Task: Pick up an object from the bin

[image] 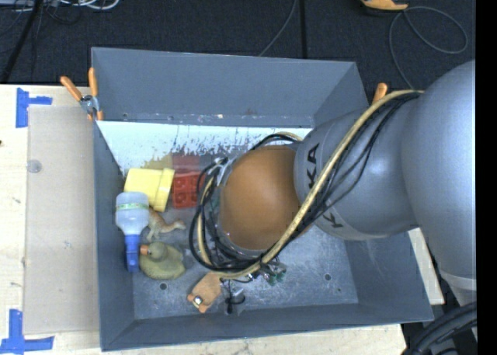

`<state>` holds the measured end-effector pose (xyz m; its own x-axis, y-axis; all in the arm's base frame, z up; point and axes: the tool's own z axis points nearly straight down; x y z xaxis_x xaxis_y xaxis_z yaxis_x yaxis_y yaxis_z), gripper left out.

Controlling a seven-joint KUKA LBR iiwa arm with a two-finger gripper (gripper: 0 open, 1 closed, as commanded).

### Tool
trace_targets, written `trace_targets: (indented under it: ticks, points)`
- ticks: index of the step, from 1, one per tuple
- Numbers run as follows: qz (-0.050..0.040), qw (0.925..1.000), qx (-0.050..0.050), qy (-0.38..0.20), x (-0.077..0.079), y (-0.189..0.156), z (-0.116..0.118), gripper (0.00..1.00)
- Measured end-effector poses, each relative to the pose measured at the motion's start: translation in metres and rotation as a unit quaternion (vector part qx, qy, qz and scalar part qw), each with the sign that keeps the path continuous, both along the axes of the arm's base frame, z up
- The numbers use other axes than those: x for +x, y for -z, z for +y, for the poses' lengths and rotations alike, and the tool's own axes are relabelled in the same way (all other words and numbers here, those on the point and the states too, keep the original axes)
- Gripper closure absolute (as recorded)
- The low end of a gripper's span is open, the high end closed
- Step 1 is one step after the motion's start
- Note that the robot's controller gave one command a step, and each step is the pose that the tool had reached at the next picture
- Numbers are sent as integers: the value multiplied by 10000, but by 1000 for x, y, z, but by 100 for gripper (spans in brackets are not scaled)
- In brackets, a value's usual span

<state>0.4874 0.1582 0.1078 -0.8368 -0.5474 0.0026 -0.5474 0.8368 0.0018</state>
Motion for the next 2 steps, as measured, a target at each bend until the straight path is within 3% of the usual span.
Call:
trace_targets:
  ticks: [1, 2]
  points:
    - [-38, 9998, 11, -208, -12, 36, -2, 100]
    - [-37, 9998, 12, -206, -12, 36, -2, 100]
